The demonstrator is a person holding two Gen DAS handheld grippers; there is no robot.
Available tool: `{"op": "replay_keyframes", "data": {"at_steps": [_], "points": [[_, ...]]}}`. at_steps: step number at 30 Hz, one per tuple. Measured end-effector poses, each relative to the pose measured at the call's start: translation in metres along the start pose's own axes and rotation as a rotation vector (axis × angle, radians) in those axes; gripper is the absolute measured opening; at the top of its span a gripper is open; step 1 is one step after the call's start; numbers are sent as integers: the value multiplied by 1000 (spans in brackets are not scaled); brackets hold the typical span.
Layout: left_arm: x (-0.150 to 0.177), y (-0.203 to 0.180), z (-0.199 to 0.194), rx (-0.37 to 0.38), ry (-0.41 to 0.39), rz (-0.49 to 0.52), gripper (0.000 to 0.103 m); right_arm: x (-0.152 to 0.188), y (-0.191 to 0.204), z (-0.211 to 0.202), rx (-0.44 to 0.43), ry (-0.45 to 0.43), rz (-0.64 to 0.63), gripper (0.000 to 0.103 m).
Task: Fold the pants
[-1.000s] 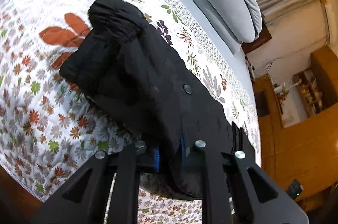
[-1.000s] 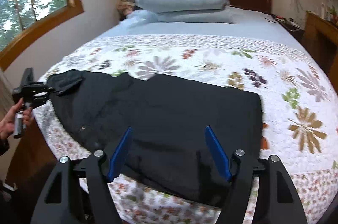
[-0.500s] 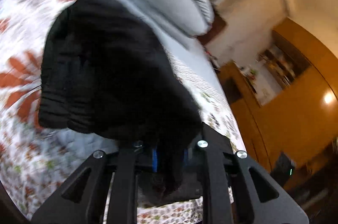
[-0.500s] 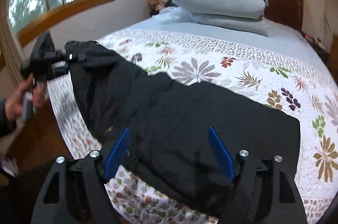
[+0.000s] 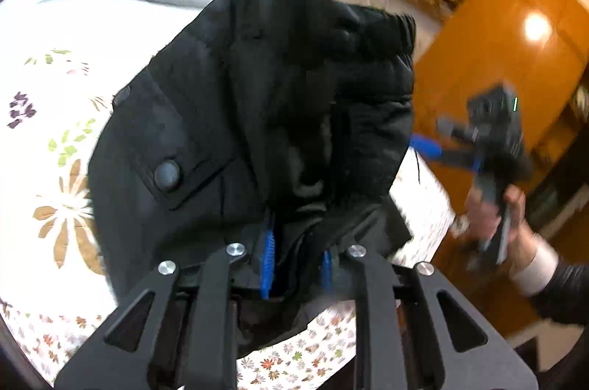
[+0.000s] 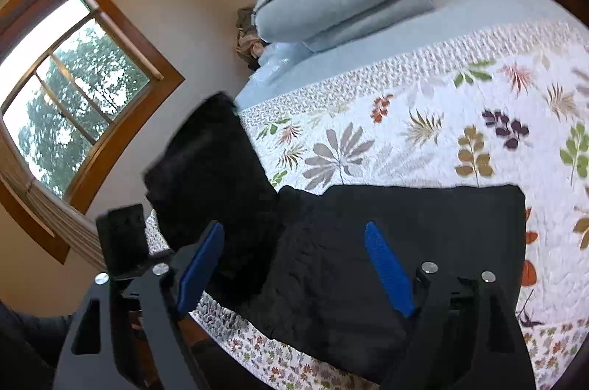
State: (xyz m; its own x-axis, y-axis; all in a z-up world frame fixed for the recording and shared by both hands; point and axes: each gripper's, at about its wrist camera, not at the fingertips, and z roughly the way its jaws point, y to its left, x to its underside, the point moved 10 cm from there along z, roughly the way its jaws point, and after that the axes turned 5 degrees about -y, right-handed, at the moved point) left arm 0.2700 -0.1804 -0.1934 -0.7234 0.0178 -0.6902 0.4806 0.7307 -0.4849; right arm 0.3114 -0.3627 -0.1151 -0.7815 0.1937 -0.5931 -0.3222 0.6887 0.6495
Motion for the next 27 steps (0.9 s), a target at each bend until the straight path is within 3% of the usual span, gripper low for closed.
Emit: {"op": "replay_keyframes", "data": {"at_steps": [6,8,16,21,24,26,27], "points": [[21,-18,50,-70,154,185,26,18,-25,26,-7,66,116,86],[27,-23,55,-74,175,212,32,23,-31,38,-45,91,183,89],[43,-13,64,-91,205,245,35,24,-53,71,-132,135,390,93],[41,-12,60,-96,218,264,37,13,-38,89,-177,173,382,96],[42,-13,59,-89,218,257,40,15,-29,109,-146,233,339,96],[42,-14,60,-83,216,245,41,19,-24,118,-109,266,292,89],[41,-14,60,-82,214,240,42,22,-22,122,-79,279,255,77]]}}
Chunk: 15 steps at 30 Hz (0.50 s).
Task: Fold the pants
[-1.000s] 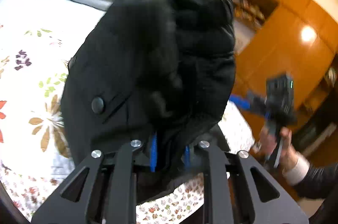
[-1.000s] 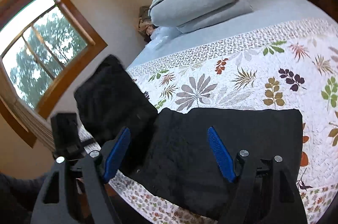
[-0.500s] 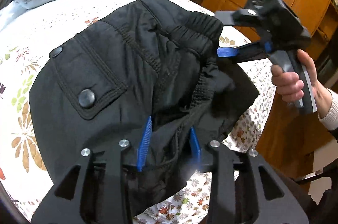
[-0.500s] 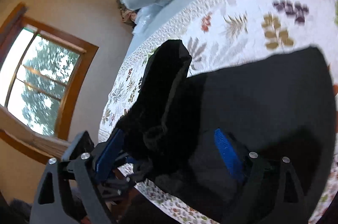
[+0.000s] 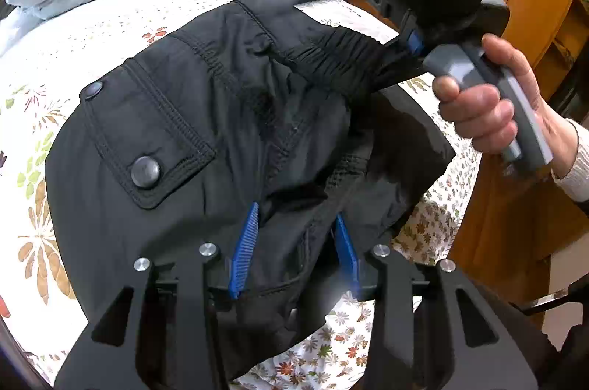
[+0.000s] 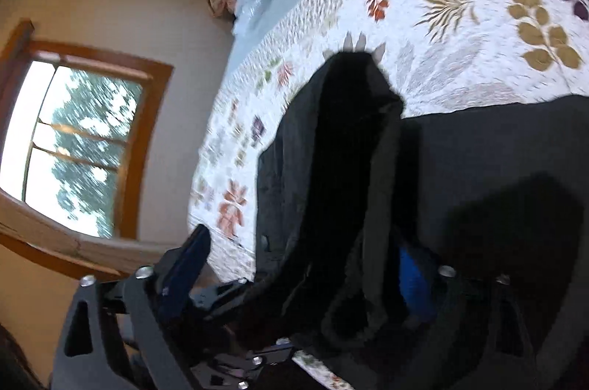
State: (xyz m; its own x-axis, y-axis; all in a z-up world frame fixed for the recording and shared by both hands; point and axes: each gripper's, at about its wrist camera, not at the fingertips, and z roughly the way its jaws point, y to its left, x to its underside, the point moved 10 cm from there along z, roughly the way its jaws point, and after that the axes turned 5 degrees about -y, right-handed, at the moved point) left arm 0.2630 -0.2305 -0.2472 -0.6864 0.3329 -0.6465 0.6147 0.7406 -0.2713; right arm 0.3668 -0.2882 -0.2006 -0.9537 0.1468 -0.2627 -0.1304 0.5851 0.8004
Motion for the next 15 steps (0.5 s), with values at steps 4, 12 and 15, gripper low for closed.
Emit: {"op": "replay_keyframes", "data": {"at_steps": [4,12,15], "points": [[1,3,-8,15,8,-54,72,5,-8,4,85,7,-48,29],[1,54,-95,-125,-142,-221,99,11,5,-11,5,-31,-45,24],[15,90,-106,-197,-134,-316,100,7,10,-15,-15,-37,-40,23]]}}
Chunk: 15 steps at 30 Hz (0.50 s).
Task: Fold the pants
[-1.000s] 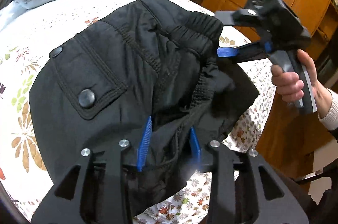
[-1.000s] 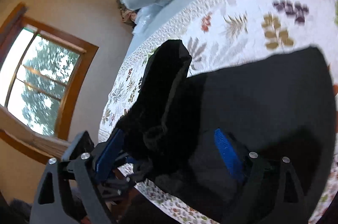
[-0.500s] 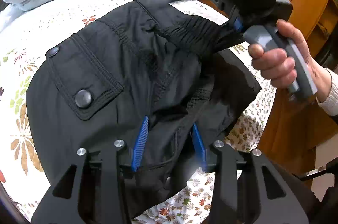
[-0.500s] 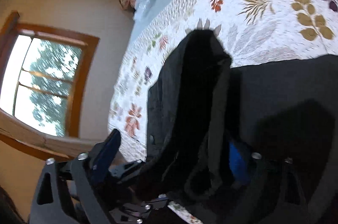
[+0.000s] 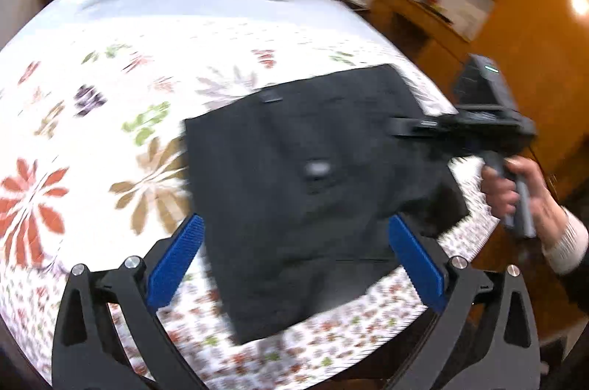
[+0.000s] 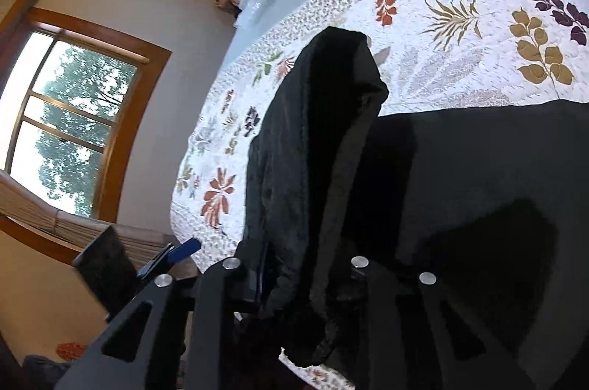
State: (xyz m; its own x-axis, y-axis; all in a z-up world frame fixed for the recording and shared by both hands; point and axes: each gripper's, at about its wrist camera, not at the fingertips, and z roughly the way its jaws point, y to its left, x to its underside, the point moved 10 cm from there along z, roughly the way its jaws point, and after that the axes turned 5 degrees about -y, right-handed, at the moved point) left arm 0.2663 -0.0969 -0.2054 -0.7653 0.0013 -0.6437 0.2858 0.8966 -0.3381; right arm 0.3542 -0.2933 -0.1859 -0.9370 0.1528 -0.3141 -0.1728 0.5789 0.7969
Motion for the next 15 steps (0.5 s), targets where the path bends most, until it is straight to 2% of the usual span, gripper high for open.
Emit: {"op": "replay_keyframes", "data": {"at_steps": [2,6,10,15], "points": [[4,18,3,-34,17,-65,100,-1,5,-9,-18,-5,-3,23],[8,33,9,-47,48,-142,100,-3,12,-36,-34,-35,-20,22],[2,26,14,-52,49,-116,100,-12,9,-75,-22,-91,-36,22],[-15,-5,30,-82,44,-29,100,-13,-30,-117,68,-136,1,22]]}}
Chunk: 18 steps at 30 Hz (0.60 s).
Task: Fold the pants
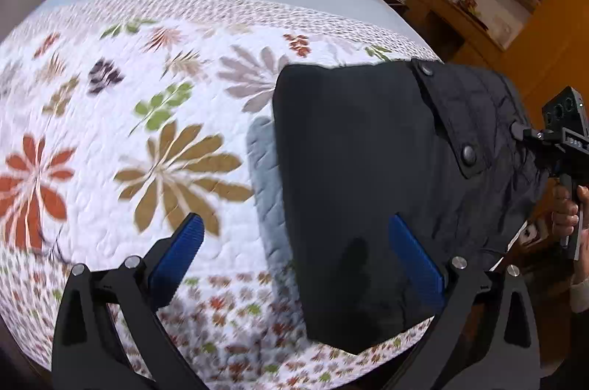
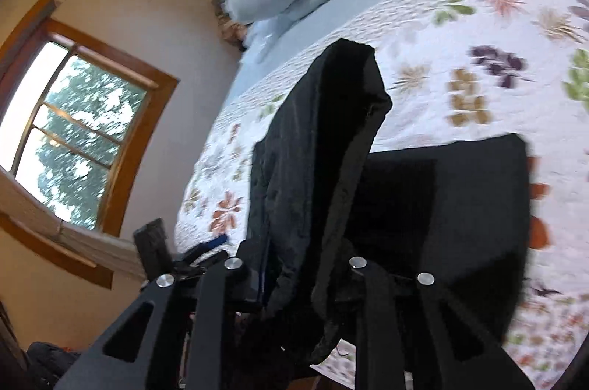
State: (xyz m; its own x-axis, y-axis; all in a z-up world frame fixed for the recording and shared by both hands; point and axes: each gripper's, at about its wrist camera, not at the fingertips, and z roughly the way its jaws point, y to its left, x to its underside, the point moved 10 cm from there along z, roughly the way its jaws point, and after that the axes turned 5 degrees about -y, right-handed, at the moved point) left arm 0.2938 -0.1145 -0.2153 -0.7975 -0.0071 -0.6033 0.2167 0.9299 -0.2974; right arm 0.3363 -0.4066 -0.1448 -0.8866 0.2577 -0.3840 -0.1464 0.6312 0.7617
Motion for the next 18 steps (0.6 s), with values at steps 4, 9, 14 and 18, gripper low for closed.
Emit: {"op": "replay_keyframes", "data": {"at_steps": [4,9,14,18], "points": [[-22,-40,1,5,-45,85,100,13,-45,-1,47,21,85,22],[-41,-86,11,50,-81,168,100,22,-74,16,17,26,159,22],[-33,-107,43,31,-28,267,100,27,-80,31,27,50,133,24],[-14,-82,80,-56,81,285,100,34,-82,32,70,69,75,33]]}}
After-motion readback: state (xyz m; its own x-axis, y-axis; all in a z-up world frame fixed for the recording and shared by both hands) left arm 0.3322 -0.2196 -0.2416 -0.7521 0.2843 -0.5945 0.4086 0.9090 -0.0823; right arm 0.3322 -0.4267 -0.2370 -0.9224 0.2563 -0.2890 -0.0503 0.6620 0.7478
